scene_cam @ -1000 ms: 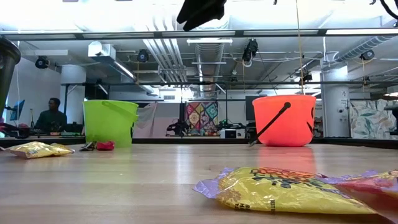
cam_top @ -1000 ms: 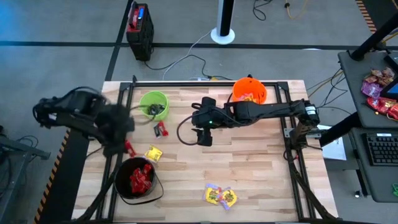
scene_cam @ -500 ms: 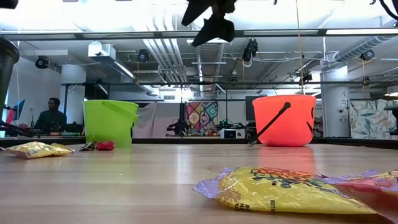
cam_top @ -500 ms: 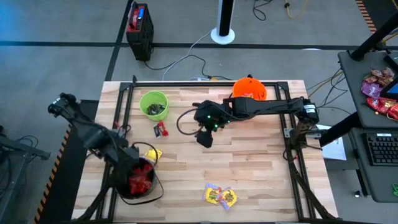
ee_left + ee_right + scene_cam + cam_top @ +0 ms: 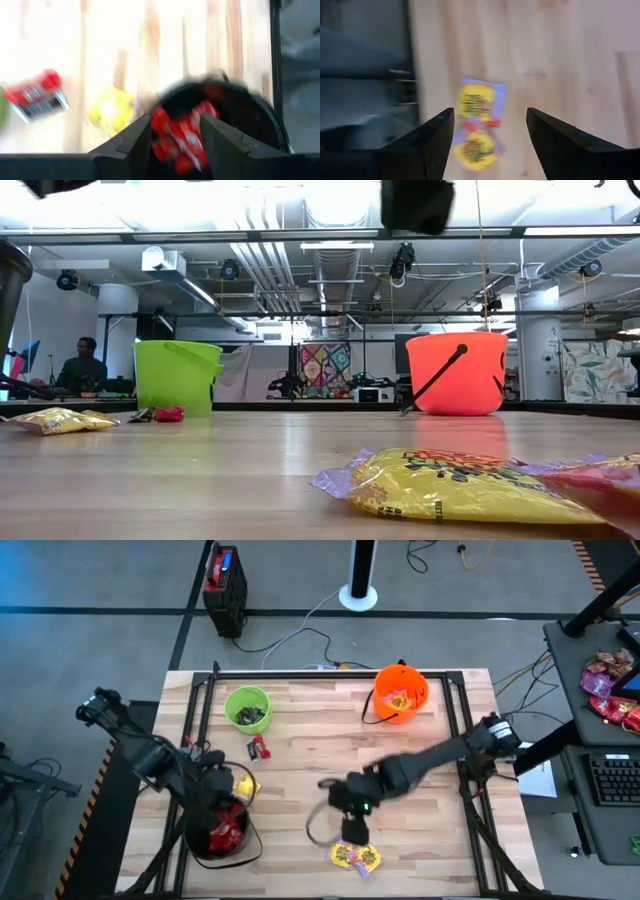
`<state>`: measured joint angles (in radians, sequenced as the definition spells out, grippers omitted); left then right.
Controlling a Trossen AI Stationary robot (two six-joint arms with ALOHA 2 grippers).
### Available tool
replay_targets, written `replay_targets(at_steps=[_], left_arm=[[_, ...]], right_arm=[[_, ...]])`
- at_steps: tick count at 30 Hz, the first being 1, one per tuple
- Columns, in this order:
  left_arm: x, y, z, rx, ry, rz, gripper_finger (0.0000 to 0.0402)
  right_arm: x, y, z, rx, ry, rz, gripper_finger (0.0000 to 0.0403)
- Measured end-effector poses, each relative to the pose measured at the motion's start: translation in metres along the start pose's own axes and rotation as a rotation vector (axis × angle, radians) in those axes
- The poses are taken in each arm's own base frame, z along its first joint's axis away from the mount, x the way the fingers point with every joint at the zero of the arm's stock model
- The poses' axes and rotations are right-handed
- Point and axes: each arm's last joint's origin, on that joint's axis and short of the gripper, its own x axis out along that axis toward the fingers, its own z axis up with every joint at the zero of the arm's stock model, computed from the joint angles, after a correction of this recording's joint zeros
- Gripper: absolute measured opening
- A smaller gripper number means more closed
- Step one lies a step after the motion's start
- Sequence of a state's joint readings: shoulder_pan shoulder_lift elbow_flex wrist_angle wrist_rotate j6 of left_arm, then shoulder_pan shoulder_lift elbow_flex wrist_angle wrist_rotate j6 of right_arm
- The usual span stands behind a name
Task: Sort candy by brand, put in halloween buckets
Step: Put the yellow candy into the orange bucket
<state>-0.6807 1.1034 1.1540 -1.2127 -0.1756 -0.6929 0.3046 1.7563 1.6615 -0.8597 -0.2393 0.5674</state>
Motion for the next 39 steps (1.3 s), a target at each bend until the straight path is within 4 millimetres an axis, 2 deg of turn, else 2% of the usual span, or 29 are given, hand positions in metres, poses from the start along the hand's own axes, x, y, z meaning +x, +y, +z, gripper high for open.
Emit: replay_targets(at_steps=[3, 6, 12, 18, 23, 28, 32, 39], left_arm=[[-0.011, 0.003, 0.005, 0.026, -0.14, 0.024, 0.015], [-0.018, 0.004, 0.008, 0.033, -0.256, 0.037, 0.015], [-0.022, 0.005, 0.014, 0.004, -0.394, 0.11, 0.015], [-0.017, 0.004, 0.014, 0.052, -0.387, 0.137, 0.015], [-0.017, 0.004, 0.014, 0.048, -0.387, 0.136, 0.015], [-0.017, 0.004, 0.014, 0.062, -0.388, 0.143, 0.015], [-0.017, 0.005, 0.015, 0.062, -0.399, 0.162, 0.015], [-0.017, 0.006, 0.015, 0.06, -0.433, 0.217, 0.015]], right_arm=[[0.029, 0.012, -0.026, -0.088, -0.028, -0.095, 0.0236], [0.055, 0.017, -0.048, -0.066, -0.061, -0.084, 0.0235], [0.091, 0.003, -0.073, 0.063, -0.157, -0.098, 0.0235], [0.124, -0.001, -0.072, 0.024, -0.119, -0.12, 0.0235], [0.153, -0.007, -0.069, 0.045, -0.025, -0.233, 0.0235], [0.171, -0.007, -0.062, 0.053, 0.033, -0.3, 0.0224], [0.178, -0.008, -0.055, 0.06, 0.044, -0.306, 0.018], [0.175, -0.018, -0.042, 0.072, 0.038, -0.261, 0.0052]])
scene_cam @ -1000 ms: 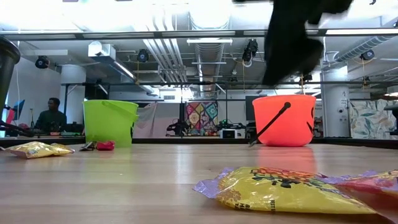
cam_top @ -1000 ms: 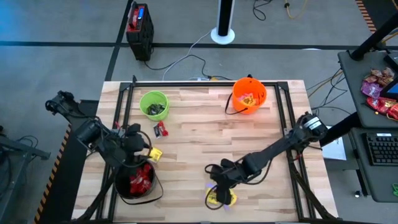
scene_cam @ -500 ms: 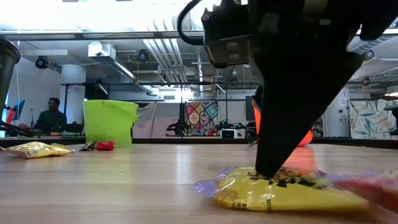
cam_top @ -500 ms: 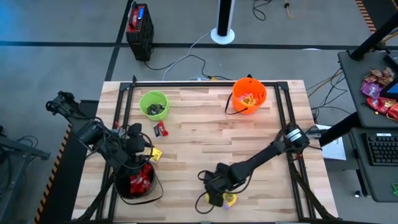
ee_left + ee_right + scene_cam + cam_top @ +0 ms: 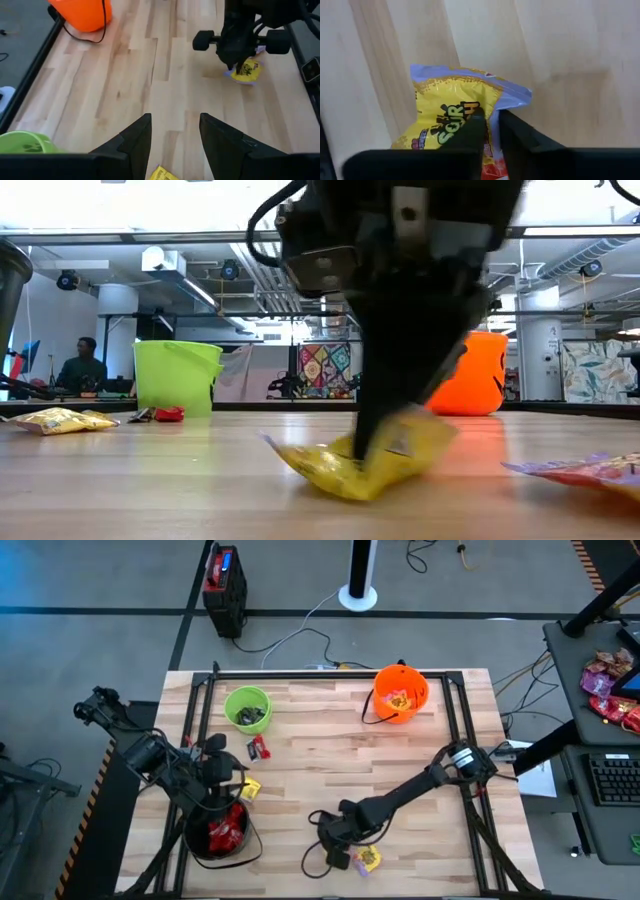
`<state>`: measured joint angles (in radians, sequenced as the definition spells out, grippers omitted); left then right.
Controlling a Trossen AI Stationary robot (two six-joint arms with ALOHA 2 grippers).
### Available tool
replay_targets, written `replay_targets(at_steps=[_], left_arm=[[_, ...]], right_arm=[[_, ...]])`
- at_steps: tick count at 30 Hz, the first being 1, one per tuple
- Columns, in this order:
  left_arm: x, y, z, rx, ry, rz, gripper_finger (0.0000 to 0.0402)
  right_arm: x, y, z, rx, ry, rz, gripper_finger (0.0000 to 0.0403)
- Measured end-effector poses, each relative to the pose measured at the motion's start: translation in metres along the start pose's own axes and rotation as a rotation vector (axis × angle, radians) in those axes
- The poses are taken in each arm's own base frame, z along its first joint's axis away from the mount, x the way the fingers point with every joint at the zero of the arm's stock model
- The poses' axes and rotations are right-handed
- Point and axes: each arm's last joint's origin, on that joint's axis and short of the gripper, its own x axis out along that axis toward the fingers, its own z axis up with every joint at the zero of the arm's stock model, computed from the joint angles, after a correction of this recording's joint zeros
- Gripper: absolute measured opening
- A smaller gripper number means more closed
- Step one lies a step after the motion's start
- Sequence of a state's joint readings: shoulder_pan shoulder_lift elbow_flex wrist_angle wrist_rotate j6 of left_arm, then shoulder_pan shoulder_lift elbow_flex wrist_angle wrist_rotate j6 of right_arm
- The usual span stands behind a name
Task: Sort candy by brand, put in halloween buckets
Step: Put the yellow candy into the orange bucket
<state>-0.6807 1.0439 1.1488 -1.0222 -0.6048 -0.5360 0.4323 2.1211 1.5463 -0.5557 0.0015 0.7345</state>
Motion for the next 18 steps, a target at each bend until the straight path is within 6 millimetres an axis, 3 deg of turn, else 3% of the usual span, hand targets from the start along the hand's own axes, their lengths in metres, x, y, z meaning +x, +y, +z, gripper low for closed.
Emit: replay_targets(at_steps=[3, 9, 11, 14, 18], left_arm=[[0.0, 0.001, 0.0, 0.007, -0.004, 0.014, 0.015], [-0.002, 0.002, 0.0, 0.004, -0.008, 0.012, 0.0148], [-0.003, 0.003, 0.0, -0.001, -0.015, 0.008, 0.0145], [-0.008, 0.007, 0.0, -0.012, -0.029, 0.0, 0.0138], [-0.014, 0.012, 0.001, -0.021, -0.067, -0.014, 0.013]], right_arm=[[-0.001, -0.008, 0.009, -0.003, -0.005, 0.019, 0.0021], [-0.026, -0.024, 0.033, 0.026, -0.058, 0.0, 0.0016], [-0.049, -0.029, 0.046, 0.051, -0.116, -0.001, 0.0014], [-0.101, -0.041, 0.064, 0.088, -0.234, -0.025, 0.0013], [-0.161, -0.075, 0.079, 0.148, -0.356, -0.19, 0.0013]])
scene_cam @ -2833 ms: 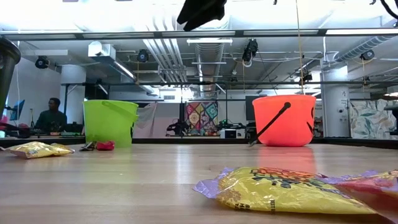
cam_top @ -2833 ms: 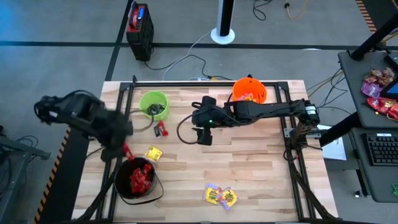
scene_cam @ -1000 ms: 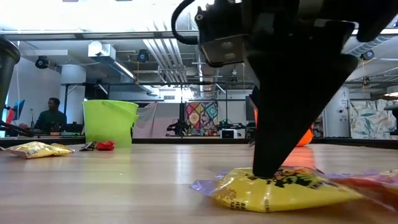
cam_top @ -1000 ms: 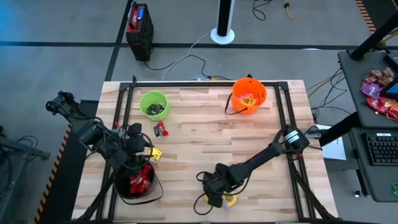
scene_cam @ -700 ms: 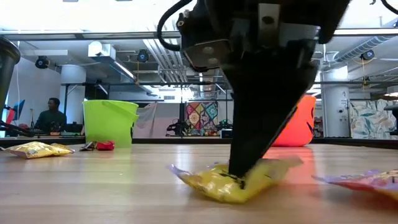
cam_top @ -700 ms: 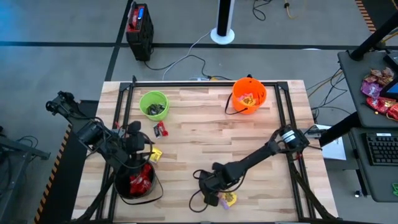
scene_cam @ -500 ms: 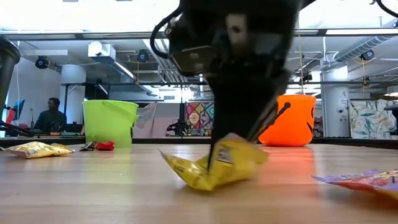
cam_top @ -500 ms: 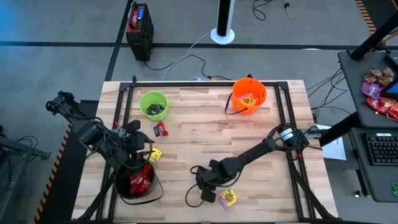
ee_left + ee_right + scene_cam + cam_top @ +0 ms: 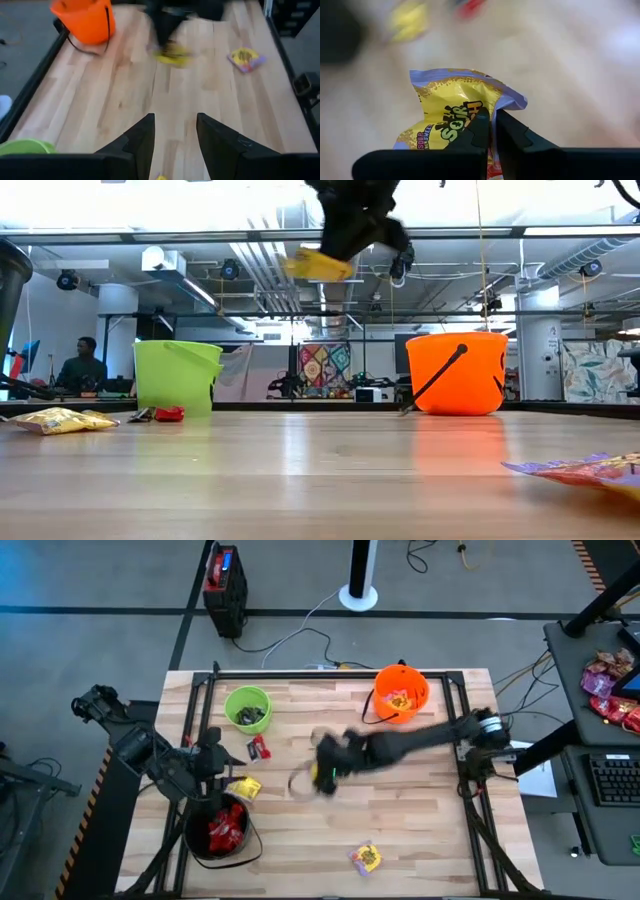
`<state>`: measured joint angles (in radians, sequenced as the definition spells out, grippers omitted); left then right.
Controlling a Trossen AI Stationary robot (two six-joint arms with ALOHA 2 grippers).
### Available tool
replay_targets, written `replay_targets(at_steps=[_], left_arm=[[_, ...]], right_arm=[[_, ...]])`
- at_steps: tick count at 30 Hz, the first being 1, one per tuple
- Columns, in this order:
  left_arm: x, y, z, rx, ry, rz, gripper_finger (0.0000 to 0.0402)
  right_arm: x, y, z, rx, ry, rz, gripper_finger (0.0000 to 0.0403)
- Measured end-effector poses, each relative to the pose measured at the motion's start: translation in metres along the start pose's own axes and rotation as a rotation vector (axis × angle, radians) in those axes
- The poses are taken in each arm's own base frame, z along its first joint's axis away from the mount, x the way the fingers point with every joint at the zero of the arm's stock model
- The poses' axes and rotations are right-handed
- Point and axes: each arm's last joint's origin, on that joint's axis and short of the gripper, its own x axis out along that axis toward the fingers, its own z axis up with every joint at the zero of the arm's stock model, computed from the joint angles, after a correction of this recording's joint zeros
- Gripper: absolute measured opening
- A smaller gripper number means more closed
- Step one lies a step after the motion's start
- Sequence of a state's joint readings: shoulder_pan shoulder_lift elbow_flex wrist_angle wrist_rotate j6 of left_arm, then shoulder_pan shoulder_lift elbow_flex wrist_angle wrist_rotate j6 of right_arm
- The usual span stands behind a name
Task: Sort candy by brand, put in halloween buckets
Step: Put the yellow candy into the orange bucket, then put the red candy into the black bucket
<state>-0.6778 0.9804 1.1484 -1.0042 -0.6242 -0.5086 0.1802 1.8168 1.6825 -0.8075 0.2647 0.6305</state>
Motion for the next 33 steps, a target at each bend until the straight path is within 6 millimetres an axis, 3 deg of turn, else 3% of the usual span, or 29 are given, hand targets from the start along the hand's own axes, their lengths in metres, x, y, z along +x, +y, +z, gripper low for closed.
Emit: replay_targets(at_steps=[4, 7, 13, 17, 23, 28, 33], left_arm=[[-0.004, 0.005, 0.005, -0.026, -0.083, 0.06, 0.0125], [-0.005, 0.01, 0.009, -0.047, -0.127, 0.1, 0.0124], [0.001, 0.023, 0.019, -0.111, -0.178, 0.185, 0.0124], [0.008, 0.032, 0.027, -0.186, -0.197, 0.202, 0.0124], [0.022, 0.044, 0.035, -0.321, -0.153, 0.12, 0.0124], [0.033, 0.055, 0.035, -0.494, -0.075, 0.072, 0.0124], [0.045, 0.063, 0.028, -0.565, 0.027, 0.151, 0.0124]], right_arm=[[-0.043, -0.064, 0.035, 0.163, -0.031, -0.233, 0.0013], [-0.064, -0.118, 0.047, 0.28, 0.046, -0.392, 0.0013], [-0.078, -0.205, 0.052, 0.448, 0.189, -0.662, 0.0013], [-0.068, -0.251, 0.044, 0.547, 0.324, -0.753, 0.0013], [-0.059, -0.284, 0.033, 0.601, 0.457, -0.708, 0.0053], [-0.06, -0.294, 0.032, 0.575, 0.472, -0.704, 0.0127], [-0.059, -0.297, 0.042, 0.494, 0.373, -0.645, 0.0187]])
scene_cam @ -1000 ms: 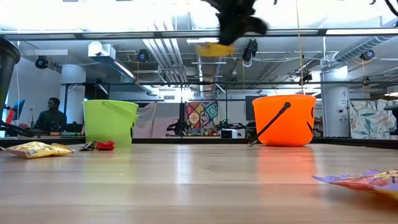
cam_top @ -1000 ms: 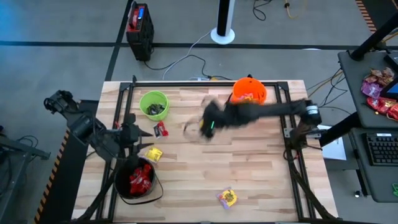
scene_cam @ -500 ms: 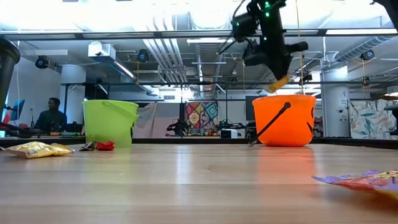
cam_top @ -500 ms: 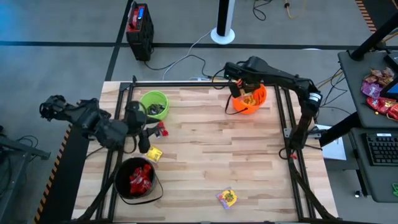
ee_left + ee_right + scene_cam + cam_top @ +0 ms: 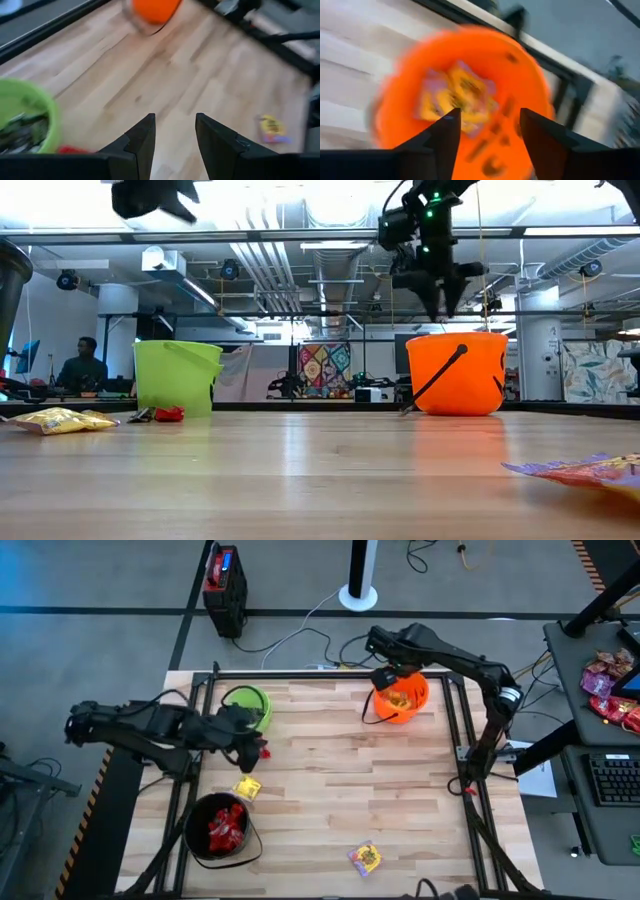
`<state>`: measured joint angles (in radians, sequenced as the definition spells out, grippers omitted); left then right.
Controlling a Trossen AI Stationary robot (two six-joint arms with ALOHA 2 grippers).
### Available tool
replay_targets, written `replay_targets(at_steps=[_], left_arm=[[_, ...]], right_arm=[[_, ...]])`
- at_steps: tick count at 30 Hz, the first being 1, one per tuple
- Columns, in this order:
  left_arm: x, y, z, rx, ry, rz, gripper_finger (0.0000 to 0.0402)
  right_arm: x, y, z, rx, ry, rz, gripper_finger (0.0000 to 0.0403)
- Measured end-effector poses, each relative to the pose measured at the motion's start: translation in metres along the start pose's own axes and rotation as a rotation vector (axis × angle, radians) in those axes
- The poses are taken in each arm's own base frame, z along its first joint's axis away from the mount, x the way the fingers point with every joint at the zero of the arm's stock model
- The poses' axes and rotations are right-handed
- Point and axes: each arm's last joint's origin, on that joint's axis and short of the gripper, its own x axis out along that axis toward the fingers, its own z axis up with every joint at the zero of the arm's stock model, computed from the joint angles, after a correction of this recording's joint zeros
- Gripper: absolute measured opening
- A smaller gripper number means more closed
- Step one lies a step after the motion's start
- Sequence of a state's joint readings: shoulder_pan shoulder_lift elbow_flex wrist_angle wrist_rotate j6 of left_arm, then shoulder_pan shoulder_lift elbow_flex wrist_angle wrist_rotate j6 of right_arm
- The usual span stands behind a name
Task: Sort candy by brand, put in halloween buckets
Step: Put the red candy into the black bucket
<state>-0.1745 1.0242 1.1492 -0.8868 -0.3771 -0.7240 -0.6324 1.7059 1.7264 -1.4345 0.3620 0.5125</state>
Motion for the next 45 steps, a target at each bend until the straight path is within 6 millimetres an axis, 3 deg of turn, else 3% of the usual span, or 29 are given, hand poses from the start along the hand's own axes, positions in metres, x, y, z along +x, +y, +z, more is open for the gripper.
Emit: replay_targets(at_steps=[7, 12, 20, 29, 39, 45], left_arm=[[0.03, 0.004, -0.009, -0.125, 0.124, 0.211, 0.0124], [0.053, -0.001, -0.02, -0.338, 0.246, 0.305, 0.0124], [0.107, -0.005, -0.035, -0.755, 0.318, 0.553, 0.0134], [0.146, 0.004, -0.047, -0.663, 0.267, 0.756, 0.0177], [0.188, 0.017, -0.066, -0.554, 0.311, 0.915, 0.0178], [0.203, 0.025, -0.074, -0.531, 0.337, 0.925, 0.0178]], right_arm=[[-0.009, 0.012, 0.016, -0.066, -0.17, 0.229, 0.0224], [-0.012, 0.015, 0.021, -0.108, -0.229, 0.279, 0.0231], [-0.013, 0.015, 0.022, -0.172, -0.25, 0.277, 0.0233], [-0.013, 0.016, 0.022, -0.244, -0.253, 0.29, 0.0233], [-0.013, 0.016, 0.022, -0.265, -0.253, 0.289, 0.0233], [-0.014, 0.015, 0.021, -0.27, -0.251, 0.288, 0.0233]])
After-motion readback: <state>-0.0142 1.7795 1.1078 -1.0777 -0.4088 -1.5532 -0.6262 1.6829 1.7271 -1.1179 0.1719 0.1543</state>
